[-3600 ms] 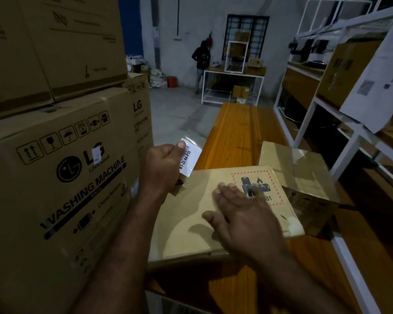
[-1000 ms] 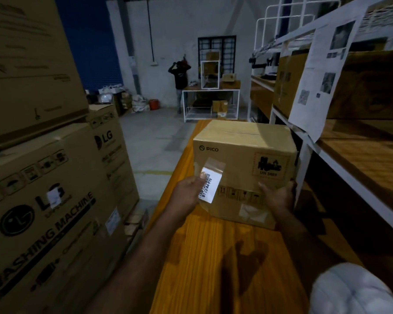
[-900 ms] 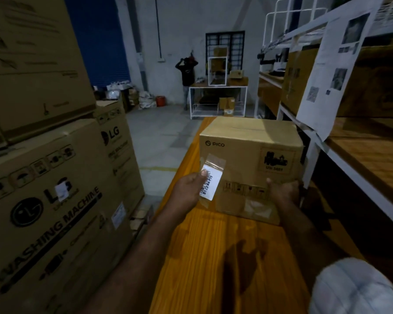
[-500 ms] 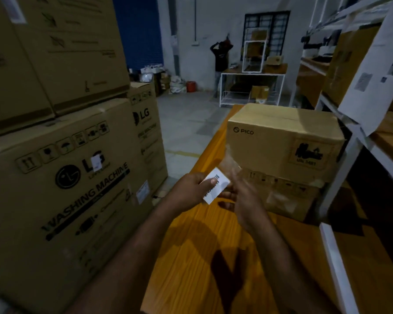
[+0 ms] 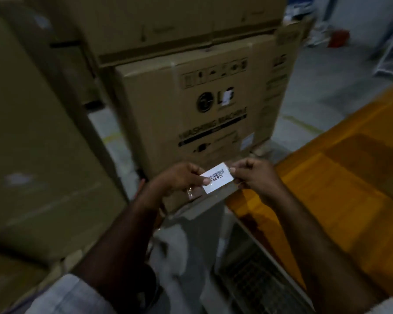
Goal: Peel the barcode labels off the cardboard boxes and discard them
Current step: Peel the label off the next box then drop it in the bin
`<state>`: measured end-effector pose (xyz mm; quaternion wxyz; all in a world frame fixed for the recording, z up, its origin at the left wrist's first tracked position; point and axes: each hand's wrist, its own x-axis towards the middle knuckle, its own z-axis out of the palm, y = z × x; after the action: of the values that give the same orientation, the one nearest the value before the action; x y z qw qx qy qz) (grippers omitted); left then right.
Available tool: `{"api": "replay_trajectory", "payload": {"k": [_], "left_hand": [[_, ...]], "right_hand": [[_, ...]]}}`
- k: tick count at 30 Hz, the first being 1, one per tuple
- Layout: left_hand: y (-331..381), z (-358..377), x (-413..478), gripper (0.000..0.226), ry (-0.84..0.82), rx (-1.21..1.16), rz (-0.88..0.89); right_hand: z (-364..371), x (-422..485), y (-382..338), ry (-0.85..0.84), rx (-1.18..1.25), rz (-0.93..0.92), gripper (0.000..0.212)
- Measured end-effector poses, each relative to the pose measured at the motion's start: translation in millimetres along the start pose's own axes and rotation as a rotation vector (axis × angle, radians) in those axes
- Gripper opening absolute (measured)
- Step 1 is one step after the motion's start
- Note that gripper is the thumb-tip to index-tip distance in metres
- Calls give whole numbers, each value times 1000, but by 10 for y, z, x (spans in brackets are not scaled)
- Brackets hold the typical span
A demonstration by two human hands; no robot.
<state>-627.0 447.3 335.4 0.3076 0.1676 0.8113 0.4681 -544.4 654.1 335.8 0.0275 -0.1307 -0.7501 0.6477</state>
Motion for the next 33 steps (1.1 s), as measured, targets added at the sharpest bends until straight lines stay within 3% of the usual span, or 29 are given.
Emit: {"api": "replay_trajectory", "payload": {"k": [4, 7, 10, 15, 18, 20, 21, 24, 28, 33], "left_hand": [[-947, -412, -612, 7, 197, -107, -117], [-1631, -591, -1078, 22, 280, -266, -223], [-2214, -713, -1499, 10, 442, -350, -299], [-3002, -792, -2001, 2, 582, -415, -424], [-3383, -791, -2075, 16, 684, -475, -542], [-3682, -765, -2055, 13, 738, -442, -627], [-3826, -744, -2032, 8, 754, -380, -670], [-4184, -678, -1944, 31, 775, -273, -758], [-4736, -554, -1786, 35, 764, -335, -856], [-5448, -246, -1613, 28, 709, -340, -983]], "right_hand": [[1052, 27, 248, -129, -111, 80, 10], [1815, 17, 512, -198, -186, 144, 20], [2471, -69, 773, -246, -172, 219, 23], [3302, -240, 1232, -283, -254, 260, 22], [3664, -188, 1537, -290, -317, 324, 27], [3874, -98, 1760, -370, -426, 313, 22], [3973, -53, 1865, -423, -494, 303, 17], [4234, 41, 2110, -485, -655, 279, 13], [4586, 234, 2797, -596, -815, 179, 31], [4881, 378, 3674, -800, -1054, 124, 21]]}}
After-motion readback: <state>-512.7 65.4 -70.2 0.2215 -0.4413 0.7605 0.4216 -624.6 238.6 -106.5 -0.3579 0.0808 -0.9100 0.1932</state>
